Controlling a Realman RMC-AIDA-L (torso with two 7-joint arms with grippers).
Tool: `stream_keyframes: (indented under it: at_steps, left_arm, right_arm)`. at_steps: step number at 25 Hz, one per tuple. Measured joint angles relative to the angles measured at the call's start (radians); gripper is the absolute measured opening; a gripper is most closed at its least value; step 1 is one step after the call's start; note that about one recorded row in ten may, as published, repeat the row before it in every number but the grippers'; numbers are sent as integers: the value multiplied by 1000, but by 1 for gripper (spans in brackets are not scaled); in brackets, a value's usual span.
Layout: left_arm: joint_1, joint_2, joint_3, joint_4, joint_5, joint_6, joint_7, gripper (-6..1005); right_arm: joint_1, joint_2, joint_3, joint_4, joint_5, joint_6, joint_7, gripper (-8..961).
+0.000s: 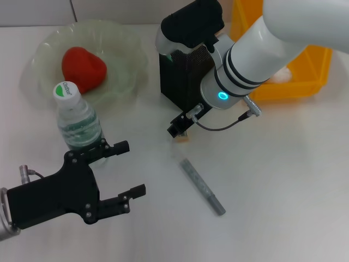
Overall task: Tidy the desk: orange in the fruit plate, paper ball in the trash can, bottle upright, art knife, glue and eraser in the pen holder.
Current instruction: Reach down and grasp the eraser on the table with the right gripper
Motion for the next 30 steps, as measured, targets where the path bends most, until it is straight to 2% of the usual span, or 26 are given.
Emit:
stream_keyframes:
  at_steps: [30]
  left_arm:
    - [-4, -2, 0, 0, -2, -5, 1, 785]
  right_arm:
    - [12, 0, -17, 58, 47, 28, -8, 343]
